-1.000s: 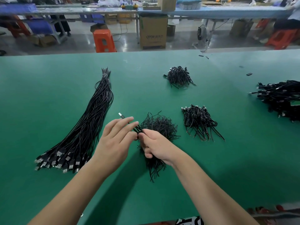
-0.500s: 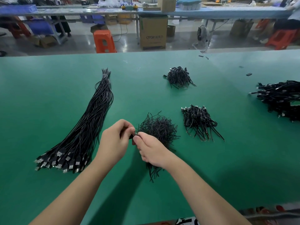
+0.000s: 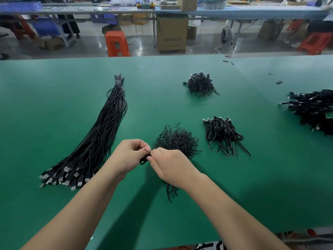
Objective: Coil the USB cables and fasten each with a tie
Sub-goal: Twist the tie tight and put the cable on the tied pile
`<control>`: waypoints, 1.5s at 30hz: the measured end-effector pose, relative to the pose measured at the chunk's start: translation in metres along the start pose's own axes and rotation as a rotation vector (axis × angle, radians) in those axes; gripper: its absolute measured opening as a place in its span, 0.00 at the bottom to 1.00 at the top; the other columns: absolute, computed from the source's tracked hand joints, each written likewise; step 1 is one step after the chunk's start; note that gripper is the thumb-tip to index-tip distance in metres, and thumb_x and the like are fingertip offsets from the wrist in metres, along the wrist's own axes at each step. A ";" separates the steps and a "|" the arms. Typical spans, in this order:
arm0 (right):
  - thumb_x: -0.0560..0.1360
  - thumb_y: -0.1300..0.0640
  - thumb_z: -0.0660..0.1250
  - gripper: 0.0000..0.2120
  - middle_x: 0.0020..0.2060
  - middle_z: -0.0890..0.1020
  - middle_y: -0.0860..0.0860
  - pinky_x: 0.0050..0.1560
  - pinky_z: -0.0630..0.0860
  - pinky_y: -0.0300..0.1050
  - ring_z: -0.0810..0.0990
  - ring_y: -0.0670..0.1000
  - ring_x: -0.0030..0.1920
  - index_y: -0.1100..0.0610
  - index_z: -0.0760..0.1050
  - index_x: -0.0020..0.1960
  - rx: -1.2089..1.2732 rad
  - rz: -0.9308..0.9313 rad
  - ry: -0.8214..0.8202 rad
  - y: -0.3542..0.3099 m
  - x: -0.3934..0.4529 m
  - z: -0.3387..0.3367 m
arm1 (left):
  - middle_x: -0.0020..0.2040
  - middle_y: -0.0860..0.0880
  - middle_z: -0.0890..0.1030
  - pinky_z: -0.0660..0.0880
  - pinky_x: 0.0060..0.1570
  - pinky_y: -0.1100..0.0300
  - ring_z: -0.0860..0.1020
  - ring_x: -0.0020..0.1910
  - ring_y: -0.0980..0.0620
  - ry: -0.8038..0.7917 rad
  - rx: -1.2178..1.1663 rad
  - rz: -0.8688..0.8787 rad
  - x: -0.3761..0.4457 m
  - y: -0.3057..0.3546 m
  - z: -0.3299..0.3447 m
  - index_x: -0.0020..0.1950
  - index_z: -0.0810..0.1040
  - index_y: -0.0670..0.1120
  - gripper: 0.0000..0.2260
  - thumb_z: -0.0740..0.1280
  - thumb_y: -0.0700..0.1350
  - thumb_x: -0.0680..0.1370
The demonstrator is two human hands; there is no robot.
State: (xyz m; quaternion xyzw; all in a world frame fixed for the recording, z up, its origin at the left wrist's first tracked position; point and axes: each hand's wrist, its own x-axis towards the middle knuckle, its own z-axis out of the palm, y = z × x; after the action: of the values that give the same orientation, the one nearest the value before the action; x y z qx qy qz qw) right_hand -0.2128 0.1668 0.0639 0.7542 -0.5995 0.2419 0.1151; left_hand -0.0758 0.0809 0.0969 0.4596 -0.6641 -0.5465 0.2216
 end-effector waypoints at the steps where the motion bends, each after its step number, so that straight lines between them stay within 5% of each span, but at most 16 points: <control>1: 0.80 0.53 0.59 0.14 0.31 0.77 0.51 0.24 0.73 0.47 0.75 0.52 0.28 0.58 0.77 0.41 -0.001 -0.004 0.018 0.000 0.000 0.002 | 0.31 0.49 0.77 0.63 0.22 0.71 0.70 0.25 0.58 0.003 -0.003 0.000 0.001 0.000 -0.001 0.39 0.78 0.41 0.10 0.67 0.35 0.80; 8: 0.83 0.48 0.53 0.22 0.37 0.79 0.55 0.32 0.76 0.56 0.78 0.58 0.34 0.63 0.79 0.48 0.208 0.135 0.039 -0.003 -0.002 0.008 | 0.25 0.54 0.76 0.61 0.20 0.71 0.68 0.21 0.61 0.011 0.032 -0.023 0.004 0.002 -0.002 0.40 0.79 0.40 0.09 0.67 0.36 0.80; 16: 0.76 0.60 0.72 0.10 0.28 0.74 0.52 0.25 0.68 0.45 0.71 0.53 0.26 0.60 0.76 0.37 0.156 0.002 0.188 0.002 -0.001 0.005 | 0.30 0.48 0.77 0.59 0.21 0.66 0.67 0.23 0.57 -0.094 0.040 -0.094 0.007 -0.003 -0.008 0.41 0.81 0.43 0.07 0.70 0.40 0.79; 19: 0.76 0.60 0.71 0.10 0.27 0.74 0.52 0.23 0.68 0.46 0.70 0.53 0.25 0.60 0.76 0.37 0.131 -0.015 0.198 0.003 -0.003 0.008 | 0.28 0.50 0.78 0.59 0.21 0.67 0.66 0.22 0.58 -0.061 0.066 -0.096 0.008 -0.006 -0.011 0.42 0.83 0.41 0.07 0.75 0.44 0.75; 23: 0.78 0.57 0.67 0.14 0.26 0.73 0.51 0.23 0.68 0.47 0.69 0.53 0.24 0.58 0.73 0.34 0.108 -0.033 0.183 0.004 -0.001 0.010 | 0.33 0.46 0.83 0.65 0.31 0.61 0.72 0.31 0.52 0.018 0.082 -0.081 0.012 -0.007 -0.015 0.37 0.85 0.44 0.16 0.71 0.54 0.77; 26: 0.76 0.58 0.71 0.14 0.26 0.73 0.51 0.22 0.66 0.45 0.70 0.53 0.23 0.58 0.74 0.34 0.064 -0.043 0.177 0.006 0.001 0.010 | 0.39 0.43 0.85 0.66 0.39 0.56 0.73 0.36 0.50 -0.087 0.176 -0.056 0.012 -0.004 -0.023 0.39 0.87 0.51 0.16 0.69 0.60 0.77; 30: 0.74 0.58 0.74 0.12 0.26 0.75 0.50 0.22 0.68 0.45 0.72 0.53 0.23 0.58 0.76 0.35 0.003 -0.058 0.154 0.008 0.002 0.011 | 0.38 0.50 0.85 0.72 0.41 0.57 0.75 0.36 0.54 -0.224 0.288 0.012 0.011 0.002 -0.032 0.40 0.87 0.53 0.05 0.74 0.50 0.75; 34: 0.77 0.53 0.70 0.13 0.27 0.75 0.48 0.22 0.68 0.45 0.73 0.52 0.23 0.56 0.76 0.36 -0.085 -0.074 0.106 0.007 0.002 0.011 | 0.36 0.45 0.85 0.72 0.35 0.63 0.75 0.35 0.53 -0.204 0.275 0.019 0.012 0.005 -0.030 0.37 0.86 0.46 0.05 0.75 0.41 0.74; 37: 0.79 0.51 0.67 0.13 0.28 0.76 0.48 0.23 0.68 0.44 0.75 0.51 0.25 0.55 0.76 0.37 -0.129 -0.082 0.064 0.009 0.002 0.010 | 0.35 0.44 0.82 0.68 0.36 0.60 0.72 0.34 0.51 -0.202 0.276 -0.002 0.013 0.002 -0.028 0.40 0.84 0.42 0.04 0.75 0.40 0.74; 42: 0.78 0.49 0.70 0.12 0.29 0.77 0.47 0.24 0.68 0.43 0.78 0.51 0.27 0.54 0.77 0.38 -0.165 -0.070 0.015 0.012 0.002 0.011 | 0.30 0.51 0.79 0.65 0.24 0.70 0.68 0.22 0.61 -0.175 0.416 0.062 0.014 -0.002 -0.023 0.40 0.82 0.42 0.05 0.74 0.41 0.75; 45: 0.78 0.48 0.69 0.12 0.34 0.80 0.50 0.37 0.77 0.49 0.80 0.54 0.35 0.56 0.79 0.41 -0.122 -0.058 0.023 0.016 0.006 0.009 | 0.28 0.51 0.80 0.66 0.23 0.68 0.69 0.22 0.60 -0.126 0.463 0.099 0.016 -0.005 -0.020 0.39 0.81 0.46 0.06 0.73 0.43 0.76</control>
State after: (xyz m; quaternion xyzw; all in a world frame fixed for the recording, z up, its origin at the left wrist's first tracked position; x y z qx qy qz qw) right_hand -0.2248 0.1535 0.0570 0.7599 -0.5898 0.2103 0.1746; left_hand -0.0656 0.0572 0.0955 0.4300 -0.8060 -0.3955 0.0951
